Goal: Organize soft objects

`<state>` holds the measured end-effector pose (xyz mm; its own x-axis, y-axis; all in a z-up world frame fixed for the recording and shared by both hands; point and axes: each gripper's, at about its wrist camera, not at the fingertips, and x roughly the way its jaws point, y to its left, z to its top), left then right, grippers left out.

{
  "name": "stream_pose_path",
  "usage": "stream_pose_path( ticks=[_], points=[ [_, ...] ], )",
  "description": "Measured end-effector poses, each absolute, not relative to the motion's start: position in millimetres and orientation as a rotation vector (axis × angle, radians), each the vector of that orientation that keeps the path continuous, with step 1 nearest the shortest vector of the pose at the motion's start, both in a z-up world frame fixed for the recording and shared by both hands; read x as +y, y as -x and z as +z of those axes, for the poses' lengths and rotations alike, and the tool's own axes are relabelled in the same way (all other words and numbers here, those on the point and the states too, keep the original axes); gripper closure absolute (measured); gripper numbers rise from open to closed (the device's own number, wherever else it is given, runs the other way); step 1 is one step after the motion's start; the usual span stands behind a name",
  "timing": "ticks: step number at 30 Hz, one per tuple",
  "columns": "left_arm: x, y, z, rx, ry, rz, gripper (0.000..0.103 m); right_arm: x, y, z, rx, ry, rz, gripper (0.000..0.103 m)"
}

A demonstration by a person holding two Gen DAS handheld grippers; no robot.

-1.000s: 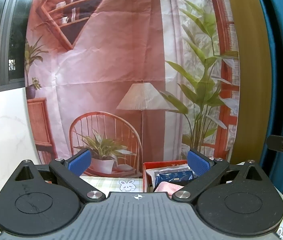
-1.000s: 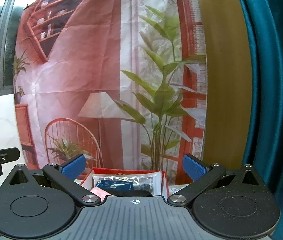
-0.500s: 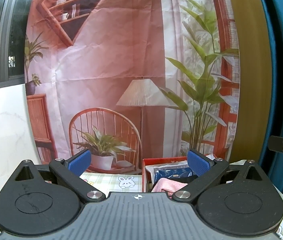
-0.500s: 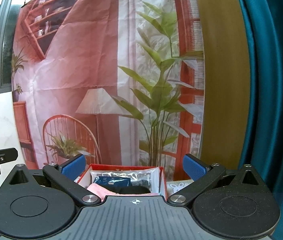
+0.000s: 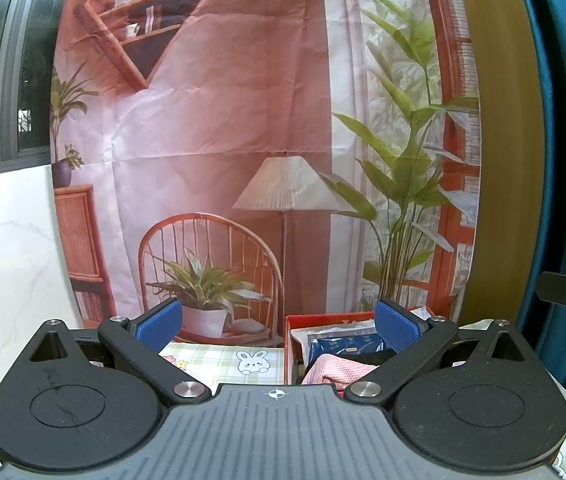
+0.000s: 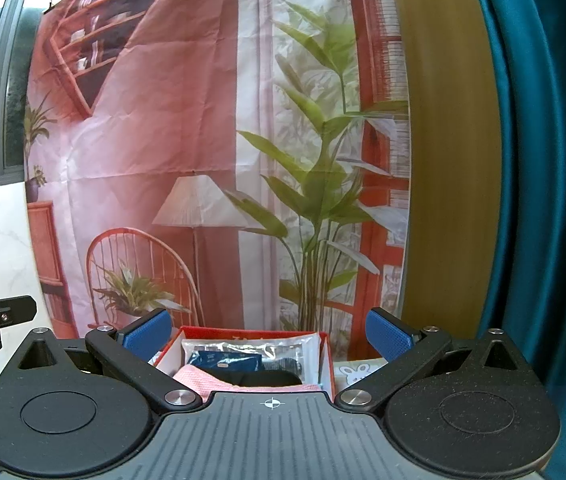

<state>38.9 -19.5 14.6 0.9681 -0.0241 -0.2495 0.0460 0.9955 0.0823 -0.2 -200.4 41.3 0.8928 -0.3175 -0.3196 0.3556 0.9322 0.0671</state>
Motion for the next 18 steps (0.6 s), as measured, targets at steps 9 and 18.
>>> stream_pose_path(
  ticks=[9,18],
  points=[
    [-19.4,-38.7,14.1,0.251,-0.084,-0.033,0.0,-200.6,0.3,41.2,0.309,-0.127,-0.352,0.0],
    [-19.7,-37.8,13.0,0.252,-0.081,-0.032,0.0,-201.3,0.5,40.8,0.312,-0.126,-0.35,0.0]
  ],
)
